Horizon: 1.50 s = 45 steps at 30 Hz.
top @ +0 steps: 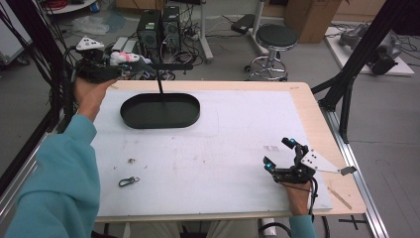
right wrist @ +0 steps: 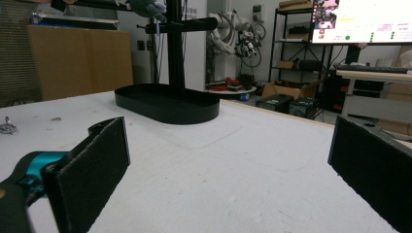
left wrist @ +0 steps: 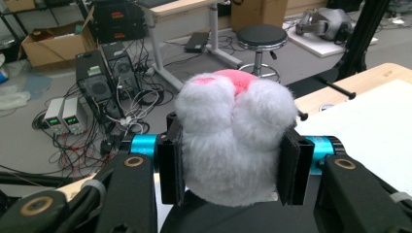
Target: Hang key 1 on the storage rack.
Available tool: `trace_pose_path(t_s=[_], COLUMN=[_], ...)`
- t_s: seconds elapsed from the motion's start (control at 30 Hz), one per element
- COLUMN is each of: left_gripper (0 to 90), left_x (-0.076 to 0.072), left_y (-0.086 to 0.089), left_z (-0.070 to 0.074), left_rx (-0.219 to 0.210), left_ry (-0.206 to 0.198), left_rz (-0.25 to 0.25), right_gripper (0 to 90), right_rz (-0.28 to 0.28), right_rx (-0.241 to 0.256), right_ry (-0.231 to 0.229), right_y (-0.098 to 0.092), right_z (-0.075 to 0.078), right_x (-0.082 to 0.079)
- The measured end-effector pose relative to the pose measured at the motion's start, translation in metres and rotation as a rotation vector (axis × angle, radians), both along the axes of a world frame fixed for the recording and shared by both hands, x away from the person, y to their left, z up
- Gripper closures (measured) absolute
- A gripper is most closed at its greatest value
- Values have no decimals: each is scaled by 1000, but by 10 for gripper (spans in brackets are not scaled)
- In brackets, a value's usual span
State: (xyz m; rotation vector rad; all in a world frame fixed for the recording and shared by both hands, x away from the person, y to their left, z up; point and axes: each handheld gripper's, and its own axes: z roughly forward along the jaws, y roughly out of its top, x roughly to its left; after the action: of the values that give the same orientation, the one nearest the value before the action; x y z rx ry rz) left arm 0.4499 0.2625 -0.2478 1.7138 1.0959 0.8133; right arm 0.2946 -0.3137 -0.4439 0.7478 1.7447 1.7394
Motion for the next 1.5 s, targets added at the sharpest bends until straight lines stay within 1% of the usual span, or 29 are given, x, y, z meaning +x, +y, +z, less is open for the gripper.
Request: trace_pose_path(t_s=[0.07,0.1,0.17,0.2,0.27,0.4,0.47,0.53,0.67,0.8,0.9,0.93,1.03,1.07,1.17,1.2,1.3,1.33,1.43,1.5], left_gripper=[542,542,542,542,542,542,542,542,542,542,542,542,542,542,542,542,542,542,542,542], left_x=[0,-1,-2,-2,-4,-10,-12,-14,-17,-18,-20,-21,-22,-22,-21,-21,-19,-19,-17,-16], left_y=[0,1,1,1,1,0,2,3,3,0,-1,0,0,1,1,0,0,-1,-3,-4], left_z=[-3,-4,-7,-7,-7,-8,-10,-12,-16,-16,-18,-20,-25,-27,-33,-35,-39,-40,-44,-48], left_rx=[2,4,4,11,11,25,21,25,50,68,70,74,70,74,72,66,63,55,49,41], left_ry=[3,3,9,14,15,12,15,23,52,59,62,75,83,88,104,100,103,99,99,100], left_rz=[3,6,2,1,0,-5,-3,-3,-12,-19,-19,-19,-17,-18,-19,-18,-20,-15,-20,-24], right_gripper=[6,6,6,6,6,6,6,6,6,6,6,6,6,6,6,6,6,6,6,6], right_rz=[0,1,1,1,0,2,4,6,9,9,5,6,5,7,6,3,-1,-1,-6,-4], right_rx=[-1,1,2,0,-1,-11,-8,-14,-9,-15,-17,-15,-14,-12,-14,-15,-13,-12,-9,-15], right_ry=[1,11,9,8,8,10,16,10,20,16,10,10,8,17,12,11,10,9,15,12], right_y=[0,0,0,0,1,2,3,3,3,4,3,3,3,4,4,4,3,3,3,4], right_z=[0,0,-1,-1,-1,-3,-3,-3,-4,-4,-5,-5,-5,-6,-6,-6,-7,-7,-8,-9], right_x=[0,-1,-1,-1,0,1,0,1,1,1,1,1,1,0,0,0,-1,-1,-1,-1])
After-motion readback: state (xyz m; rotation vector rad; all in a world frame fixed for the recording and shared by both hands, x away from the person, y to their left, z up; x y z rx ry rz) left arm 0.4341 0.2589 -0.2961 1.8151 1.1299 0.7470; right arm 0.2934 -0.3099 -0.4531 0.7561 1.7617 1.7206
